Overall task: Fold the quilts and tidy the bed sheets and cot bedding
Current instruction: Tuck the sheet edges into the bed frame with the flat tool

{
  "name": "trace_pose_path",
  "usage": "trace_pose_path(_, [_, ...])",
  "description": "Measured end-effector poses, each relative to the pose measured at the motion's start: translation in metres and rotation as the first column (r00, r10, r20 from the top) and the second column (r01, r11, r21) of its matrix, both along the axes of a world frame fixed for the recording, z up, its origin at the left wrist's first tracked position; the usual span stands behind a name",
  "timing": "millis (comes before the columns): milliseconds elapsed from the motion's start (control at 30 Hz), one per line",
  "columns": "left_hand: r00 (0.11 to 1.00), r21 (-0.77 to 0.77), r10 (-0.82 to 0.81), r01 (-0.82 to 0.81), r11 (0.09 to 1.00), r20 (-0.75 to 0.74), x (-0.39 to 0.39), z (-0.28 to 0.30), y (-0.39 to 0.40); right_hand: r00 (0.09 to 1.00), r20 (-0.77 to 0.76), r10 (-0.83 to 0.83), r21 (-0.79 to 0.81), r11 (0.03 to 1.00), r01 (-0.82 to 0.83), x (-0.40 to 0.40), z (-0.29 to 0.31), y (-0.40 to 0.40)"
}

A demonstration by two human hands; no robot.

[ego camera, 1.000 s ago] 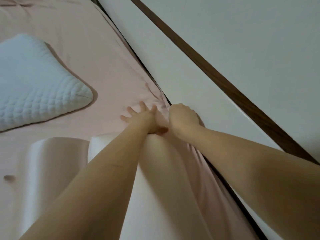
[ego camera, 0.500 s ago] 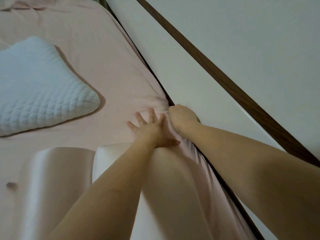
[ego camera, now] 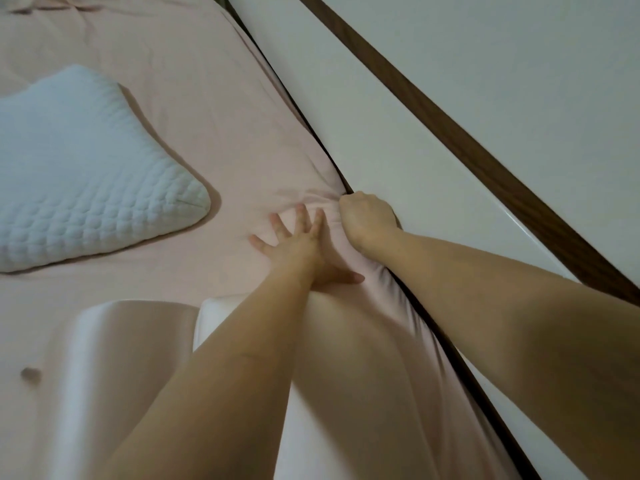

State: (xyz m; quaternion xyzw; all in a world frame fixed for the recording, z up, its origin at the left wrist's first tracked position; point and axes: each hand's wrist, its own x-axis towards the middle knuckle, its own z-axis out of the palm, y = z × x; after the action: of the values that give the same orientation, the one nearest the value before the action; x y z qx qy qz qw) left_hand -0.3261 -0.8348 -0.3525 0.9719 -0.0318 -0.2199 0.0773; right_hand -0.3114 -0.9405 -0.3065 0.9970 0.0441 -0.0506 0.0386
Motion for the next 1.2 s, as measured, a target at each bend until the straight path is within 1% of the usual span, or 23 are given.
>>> trace_pose_path(133, [0.999, -0.024, 0.007, -0.007, 1.0, 0.032, -0.003, 0.002, 0.002, 0.987, -0.145, -0.064, 0.035, 0.997, 0.07, -0.025, 0.013, -0.012])
trace_pose_path(233, [0.996, -0.041, 0.089, -0.089, 0.995, -0.01, -0.013, 0.012, -0.009, 0.969, -0.232, -0.088, 0.053, 0.993, 0.103, -0.056, 0.023, -0.023])
trace_pose_path(300, [0.994, -0.085, 0.109, -0.107, 0.991, 0.021, -0.027, 0.023, -0.018, 0.96, -0.258, -0.108, 0.067, 0.989, 0.13, -0.073, 0.033, -0.029])
trace_pose_path(367, [0.992, -0.178, 0.064, -0.045, 0.983, 0.105, -0.047, 0.033, -0.022, 0.956, -0.267, -0.125, 0.073, 0.986, 0.15, -0.095, 0.039, -0.038])
trace_pose_path(400, [0.989, -0.193, 0.028, 0.0, 0.981, 0.144, -0.061, 0.038, -0.023, 0.959, -0.256, -0.119, 0.071, 0.988, 0.141, -0.108, 0.04, -0.043])
trace_pose_path(433, [0.982, -0.154, -0.031, 0.06, 0.986, 0.189, -0.08, 0.043, -0.025, 0.969, -0.226, -0.103, 0.067, 0.99, 0.121, -0.123, 0.041, -0.05])
trace_pose_path(467, [0.965, -0.079, -0.106, 0.128, 0.989, 0.241, -0.095, 0.046, -0.029, 0.978, -0.193, -0.078, 0.058, 0.994, 0.091, -0.132, 0.04, -0.056])
trace_pose_path(533, [0.921, 0.038, -0.229, 0.229, 0.973, 0.316, -0.129, 0.053, -0.04, 0.986, -0.156, -0.05, 0.052, 0.997, 0.059, -0.146, 0.038, -0.058])
trace_pose_path(600, [0.916, 0.09, -0.287, 0.272, 0.958, 0.281, -0.142, 0.054, -0.048, 0.983, -0.18, -0.042, 0.048, 0.997, 0.052, -0.139, 0.028, -0.051])
trace_pose_path(667, [0.918, 0.109, -0.327, 0.31, 0.945, 0.223, -0.135, 0.053, -0.046, 0.98, -0.193, -0.042, 0.041, 0.998, 0.051, -0.129, 0.013, -0.041])
trace_pose_path(767, [0.906, 0.111, -0.36, 0.343, 0.933, 0.222, -0.123, 0.048, -0.04, 0.99, -0.135, -0.039, 0.05, 0.998, 0.046, -0.12, 0.0, -0.037])
trace_pose_path(833, [0.919, 0.103, -0.353, 0.34, 0.935, 0.174, -0.128, 0.053, -0.044, 0.996, -0.093, -0.019, 0.068, 0.997, 0.026, -0.13, 0.015, -0.044])
trace_pose_path(900, [0.91, 0.15, -0.38, 0.357, 0.922, 0.168, -0.131, 0.06, -0.043, 0.999, -0.024, -0.021, 0.118, 0.993, 0.024, -0.138, 0.04, -0.053])
trace_pose_path(933, [0.919, 0.151, -0.365, 0.343, 0.927, 0.149, -0.132, 0.062, -0.044, 0.999, -0.035, -0.012, 0.12, 0.993, 0.016, -0.145, 0.052, -0.06])
trace_pose_path(1000, [0.936, 0.142, -0.337, 0.321, 0.936, 0.1, -0.134, 0.064, -0.042, 0.992, -0.123, 0.01, 0.109, 0.994, 0.003, -0.166, 0.071, -0.073])
trace_pose_path(1033, [0.935, 0.145, -0.341, 0.326, 0.934, 0.098, -0.135, 0.064, -0.042, 0.988, -0.153, 0.017, 0.116, 0.993, 0.001, -0.176, 0.075, -0.079])
trace_pose_path(1133, [0.939, 0.153, -0.33, 0.314, 0.937, 0.093, -0.134, 0.065, -0.044, 0.985, -0.172, 0.02, 0.112, 0.994, 0.0, -0.186, 0.064, -0.08])
trace_pose_path(1200, [0.929, 0.15, -0.359, 0.344, 0.927, 0.091, -0.132, 0.062, -0.043, 0.975, -0.22, 0.004, 0.042, 0.999, 0.005, -0.182, 0.049, -0.068])
